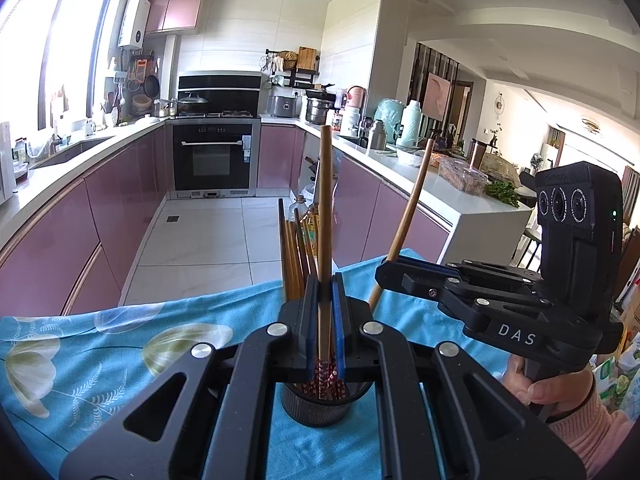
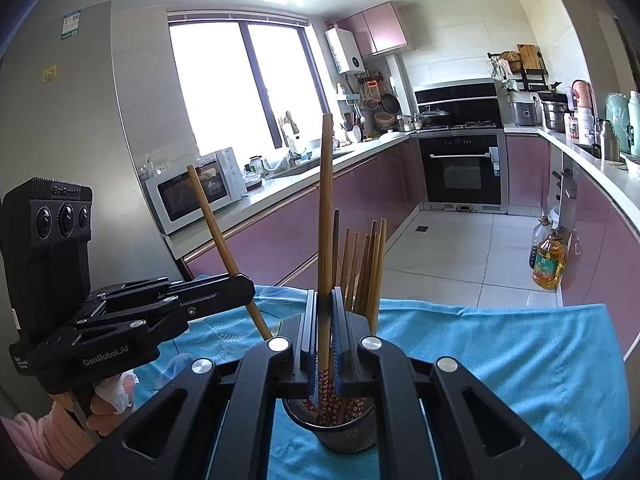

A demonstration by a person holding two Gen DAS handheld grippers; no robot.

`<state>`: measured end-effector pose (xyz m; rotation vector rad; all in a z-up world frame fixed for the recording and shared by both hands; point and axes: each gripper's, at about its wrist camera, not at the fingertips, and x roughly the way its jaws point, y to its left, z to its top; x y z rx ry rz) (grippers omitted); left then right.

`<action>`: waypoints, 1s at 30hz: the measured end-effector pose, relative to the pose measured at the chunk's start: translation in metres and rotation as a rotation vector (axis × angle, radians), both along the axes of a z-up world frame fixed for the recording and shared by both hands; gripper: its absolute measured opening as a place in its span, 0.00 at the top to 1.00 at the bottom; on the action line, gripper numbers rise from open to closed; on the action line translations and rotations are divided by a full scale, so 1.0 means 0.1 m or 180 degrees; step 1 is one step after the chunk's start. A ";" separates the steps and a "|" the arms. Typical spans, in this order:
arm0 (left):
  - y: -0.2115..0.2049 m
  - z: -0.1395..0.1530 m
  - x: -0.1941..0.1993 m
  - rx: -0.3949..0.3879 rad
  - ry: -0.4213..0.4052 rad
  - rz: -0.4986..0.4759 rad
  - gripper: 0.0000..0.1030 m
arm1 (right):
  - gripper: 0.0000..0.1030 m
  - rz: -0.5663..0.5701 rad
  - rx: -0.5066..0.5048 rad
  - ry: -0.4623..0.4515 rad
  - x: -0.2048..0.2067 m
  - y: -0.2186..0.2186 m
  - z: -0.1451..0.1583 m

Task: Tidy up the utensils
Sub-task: 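Lower the chopstick into the mesh cup with the right tool while the left tool lowers its own, then open both tools and withdraw them from the mesh cup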

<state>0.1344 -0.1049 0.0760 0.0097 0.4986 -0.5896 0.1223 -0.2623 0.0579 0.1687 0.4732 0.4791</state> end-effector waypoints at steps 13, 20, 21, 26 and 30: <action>-0.12 -0.33 0.23 0.0196 0.0272 -0.0067 0.93 | 0.94 0.0040 -0.0180 0.0339 0.16 0.10 -0.29; -0.11 -0.47 0.38 0.0216 0.0379 -0.0041 0.93 | 0.94 0.0007 -0.0180 0.0436 0.22 0.09 -0.38; -0.11 -0.48 0.40 0.0215 0.0391 -0.0040 0.93 | 0.94 0.0002 -0.0176 0.0442 0.22 0.09 -0.39; -0.09 -0.57 0.42 0.0230 0.0417 -0.0017 0.92 | 0.92 -0.0007 -0.0150 0.0469 0.23 0.08 -0.40; -0.05 -0.61 0.40 0.0217 0.0435 -0.0002 0.91 | 0.92 -0.0021 -0.0117 0.0468 0.21 0.07 -0.41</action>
